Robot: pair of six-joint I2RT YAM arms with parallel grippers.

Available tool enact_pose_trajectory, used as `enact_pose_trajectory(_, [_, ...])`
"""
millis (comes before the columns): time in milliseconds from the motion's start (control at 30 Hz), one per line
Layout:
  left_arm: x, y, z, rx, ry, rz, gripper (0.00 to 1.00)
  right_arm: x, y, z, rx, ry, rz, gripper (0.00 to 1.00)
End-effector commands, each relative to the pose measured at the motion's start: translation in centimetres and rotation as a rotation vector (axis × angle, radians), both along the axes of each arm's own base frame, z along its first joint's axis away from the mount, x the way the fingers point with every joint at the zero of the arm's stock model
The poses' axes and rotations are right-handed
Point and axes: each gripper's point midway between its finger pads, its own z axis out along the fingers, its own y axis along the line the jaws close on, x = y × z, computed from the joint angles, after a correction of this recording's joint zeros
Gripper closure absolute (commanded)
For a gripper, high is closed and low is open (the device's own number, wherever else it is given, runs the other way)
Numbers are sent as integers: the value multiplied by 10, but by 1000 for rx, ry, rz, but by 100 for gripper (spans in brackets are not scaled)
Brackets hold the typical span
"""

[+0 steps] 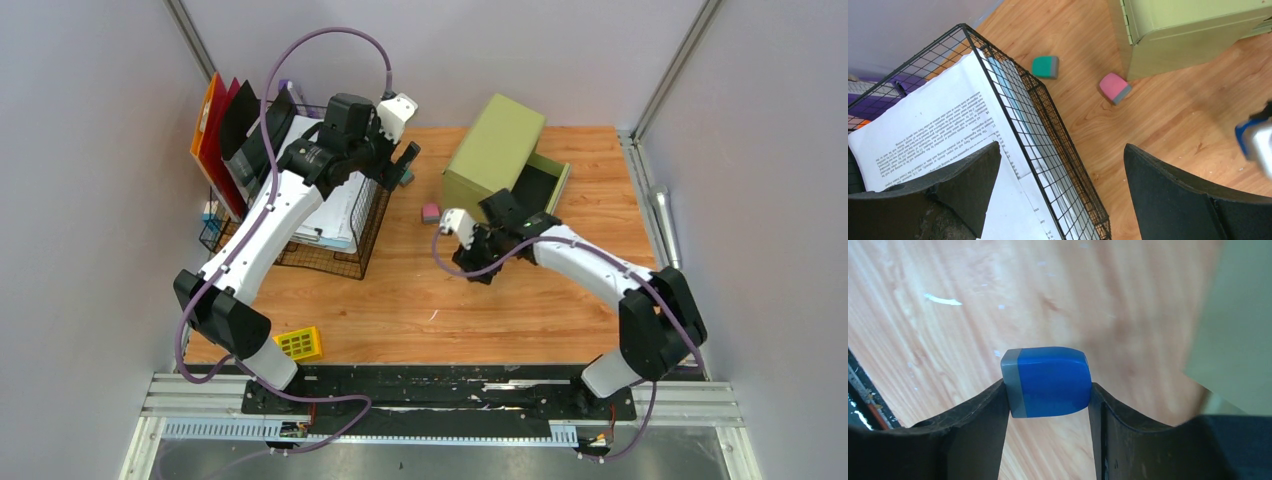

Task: Organize the desk
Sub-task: Pick up the stationery from the center of the board, then place the stationery in the drawer.

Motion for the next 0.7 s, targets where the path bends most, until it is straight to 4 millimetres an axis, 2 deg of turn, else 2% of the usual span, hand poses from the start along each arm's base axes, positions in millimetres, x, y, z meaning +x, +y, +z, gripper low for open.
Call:
enact_pose_trajectory(0, [2, -1, 9, -13, -39, -17, 0, 38, -24, 76, 156, -113, -131, 80])
enact_pose_trajectory(133, [4, -5, 2, -15, -21, -30, 0, 78, -72, 127, 233, -226, -296, 80])
enact_pose_trajectory(300, [4, -9, 1, -30, -10, -40, 0, 119, -130, 158, 255, -302, -472, 81])
enact_pose_trajectory(467, [2, -14, 1, -50, 0, -56, 0, 159, -179, 165, 240, -317, -631, 86])
enact_pose_trajectory(500, [1, -14, 1, -54, 1, -59, 0, 166, -182, 163, 238, -311, -644, 86])
enact_pose_trajectory(533, [1, -15, 2, -56, 2, -60, 0, 176, -199, 161, 234, -309, -690, 86])
enact_pose_trajectory(667, [-1, -15, 5, -60, -3, -66, 0, 197, -219, 150, 217, -296, -725, 86])
